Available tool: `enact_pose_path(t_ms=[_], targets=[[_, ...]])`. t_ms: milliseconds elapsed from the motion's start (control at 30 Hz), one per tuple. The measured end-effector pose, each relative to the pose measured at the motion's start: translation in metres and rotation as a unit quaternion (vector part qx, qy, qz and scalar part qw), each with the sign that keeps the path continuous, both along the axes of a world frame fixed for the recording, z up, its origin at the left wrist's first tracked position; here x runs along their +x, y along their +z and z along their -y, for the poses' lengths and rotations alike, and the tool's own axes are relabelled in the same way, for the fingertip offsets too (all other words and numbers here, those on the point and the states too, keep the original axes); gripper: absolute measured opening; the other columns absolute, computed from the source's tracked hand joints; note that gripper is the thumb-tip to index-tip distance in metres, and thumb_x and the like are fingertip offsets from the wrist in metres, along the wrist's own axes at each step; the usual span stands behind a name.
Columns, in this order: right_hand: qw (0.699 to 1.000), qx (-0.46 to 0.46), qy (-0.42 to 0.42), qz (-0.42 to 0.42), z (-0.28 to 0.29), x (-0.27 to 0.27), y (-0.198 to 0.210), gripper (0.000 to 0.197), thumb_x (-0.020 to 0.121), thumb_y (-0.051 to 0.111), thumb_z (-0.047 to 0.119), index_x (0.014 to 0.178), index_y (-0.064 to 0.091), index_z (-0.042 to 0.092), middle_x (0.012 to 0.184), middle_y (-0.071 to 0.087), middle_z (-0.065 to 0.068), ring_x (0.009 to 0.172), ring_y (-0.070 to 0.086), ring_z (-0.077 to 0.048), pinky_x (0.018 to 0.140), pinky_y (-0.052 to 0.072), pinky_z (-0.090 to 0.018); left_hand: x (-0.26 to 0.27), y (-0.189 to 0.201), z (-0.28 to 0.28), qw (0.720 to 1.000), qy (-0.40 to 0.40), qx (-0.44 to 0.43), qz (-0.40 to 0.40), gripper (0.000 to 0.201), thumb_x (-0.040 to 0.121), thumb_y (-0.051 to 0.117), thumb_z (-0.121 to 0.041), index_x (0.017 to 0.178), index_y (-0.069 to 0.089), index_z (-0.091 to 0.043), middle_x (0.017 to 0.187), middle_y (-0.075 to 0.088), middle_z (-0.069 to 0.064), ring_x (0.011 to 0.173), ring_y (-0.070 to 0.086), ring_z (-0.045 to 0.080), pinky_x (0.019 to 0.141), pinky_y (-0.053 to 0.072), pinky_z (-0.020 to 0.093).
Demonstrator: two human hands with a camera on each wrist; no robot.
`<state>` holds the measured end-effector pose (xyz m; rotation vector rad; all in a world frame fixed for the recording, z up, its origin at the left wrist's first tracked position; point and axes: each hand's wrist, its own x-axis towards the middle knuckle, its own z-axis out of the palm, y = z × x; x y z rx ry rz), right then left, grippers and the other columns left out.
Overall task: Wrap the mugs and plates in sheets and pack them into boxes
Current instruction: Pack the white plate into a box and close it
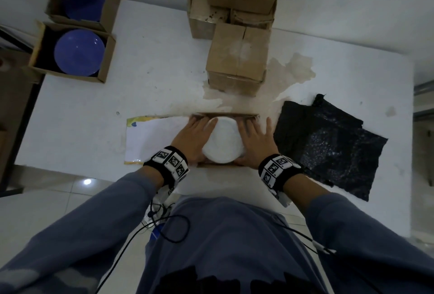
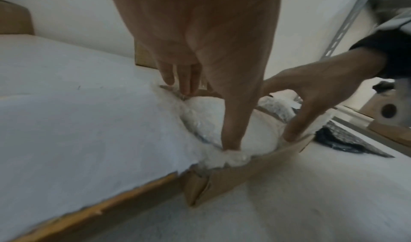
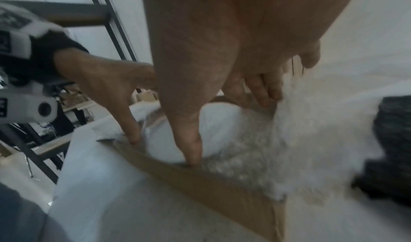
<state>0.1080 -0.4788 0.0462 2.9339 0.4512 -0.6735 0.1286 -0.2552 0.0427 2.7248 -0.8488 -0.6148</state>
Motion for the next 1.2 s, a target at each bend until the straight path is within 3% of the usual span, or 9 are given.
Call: enact_pose_path(t_ms=[133, 267, 400, 500, 567, 833, 967, 1100, 1200], targets=[[1.0, -0.001, 0.014, 0.02, 0.005, -0.004, 0.019, 0.108, 0.072, 0.057, 0.077, 0.15, 0.026, 0.009, 0.151, 0.03, -0.018, 0.143, 0.022, -0.033, 0.115, 0.005, -0.057, -0.009, 0.006, -0.007, 0.999, 0.0, 0.007, 0.038, 0.101, 0.062, 0.083, -0.05, 0.142, 0.043, -0.004, 0.14, 0.045, 0.026, 0.123, 0.048, 0.043, 0.103, 0.043, 0.05], [0.999, -0.048, 0.007, 0.013, 0.002, -0.01, 0.018, 0.104, 0.078, 0.061, 0.067, 0.152, 0.017, 0.009, 0.153, 0.023, -0.025, 0.143, 0.021, -0.038, 0.117, 0.009, -0.055, -0.011, 0.009, -0.001, 0.993, 0.02, 0.112, 0.041, 0.102, 0.064, 0.08, -0.055, 0.143, 0.039, -0.006, 0.138, 0.047, 0.022, 0.127, 0.046, 0.04, 0.11, 0.034, 0.05], [0.999, -0.044, 0.004, 0.011, -0.002, -0.009, 0.005, 0.089, 0.086, 0.061, 0.05, 0.152, 0.02, 0.006, 0.151, 0.027, -0.029, 0.142, 0.024, -0.042, 0.119, 0.01, -0.051, -0.011, 0.008, 0.006, 0.983, 0.008, 0.182, 0.032, 0.096, 0.081, 0.068, -0.023, 0.154, 0.007, -0.006, 0.151, 0.025, 0.027, 0.141, 0.026, 0.04, 0.121, 0.01, 0.044], [0.999, -0.024, -0.003, 0.023, -0.006, -0.008, -0.001, 0.075, 0.086, 0.067, 0.026, 0.147, 0.032, 0.001, 0.147, 0.037, -0.029, 0.138, 0.035, -0.041, 0.118, 0.023, -0.046, -0.013, 0.004, 0.012, 0.977, -0.012, 0.208, 0.039, 0.093, 0.09, 0.059, -0.018, 0.155, -0.007, -0.01, 0.153, 0.015, 0.033, 0.144, 0.017, 0.045, 0.122, 0.008, 0.044], [1.0, -0.004, -0.005, -0.005, -0.008, -0.005, -0.008, 0.079, 0.09, 0.063, 0.027, 0.15, 0.021, -0.001, 0.152, 0.028, -0.029, 0.142, 0.027, -0.04, 0.12, 0.019, -0.046, -0.011, 0.002, 0.017, 0.976, -0.02, 0.213, 0.033, 0.091, 0.092, 0.056, -0.016, 0.155, -0.009, -0.012, 0.151, 0.015, 0.035, 0.142, 0.017, 0.049, 0.122, 0.009, 0.046], [0.99, 0.086, -0.068, -0.092, -0.014, -0.004, -0.009, 0.111, 0.083, 0.07, 0.041, 0.151, -0.005, -0.005, 0.154, -0.007, -0.036, 0.144, -0.006, -0.049, 0.117, -0.007, -0.048, -0.014, -0.011, 0.025, 0.993, 0.054, 0.097, -0.036, 0.101, 0.082, 0.069, -0.029, 0.154, -0.002, -0.024, 0.144, 0.021, 0.031, 0.136, 0.02, 0.05, 0.118, 0.014, 0.051], [0.979, 0.124, -0.098, -0.126, -0.01, -0.004, -0.008, 0.126, 0.075, 0.079, 0.039, 0.15, -0.015, -0.001, 0.153, -0.02, -0.032, 0.144, -0.017, -0.045, 0.119, -0.005, -0.048, -0.017, -0.01, 0.033, 0.987, 0.098, 0.091, -0.085, 0.117, 0.075, 0.078, -0.026, 0.155, -0.008, -0.027, 0.151, 0.004, 0.028, 0.142, 0.003, 0.05, 0.118, 0.01, 0.051], [0.971, 0.175, -0.101, -0.127, -0.003, -0.003, 0.004, 0.126, 0.073, 0.08, 0.042, 0.152, -0.011, 0.006, 0.157, -0.014, -0.026, 0.146, -0.013, -0.04, 0.119, -0.003, -0.042, -0.018, -0.005, 0.027, 0.989, 0.098, 0.075, -0.075, 0.111, 0.08, 0.074, -0.017, 0.156, -0.007, -0.023, 0.154, 0.003, 0.027, 0.144, -0.003, 0.048, 0.119, 0.01, 0.051], [0.961, 0.226, -0.117, -0.108, 0.001, -0.005, 0.013, 0.106, 0.074, 0.081, 0.037, 0.152, 0.015, 0.009, 0.157, 0.008, -0.021, 0.146, 0.004, -0.039, 0.121, 0.01, -0.044, -0.025, -0.001, 0.015, 0.994, 0.105, -0.026, -0.022, 0.094, 0.078, 0.076, -0.011, 0.154, 0.021, -0.01, 0.156, 0.012, 0.029, 0.145, 0.009, 0.047, 0.116, 0.024, 0.054]])
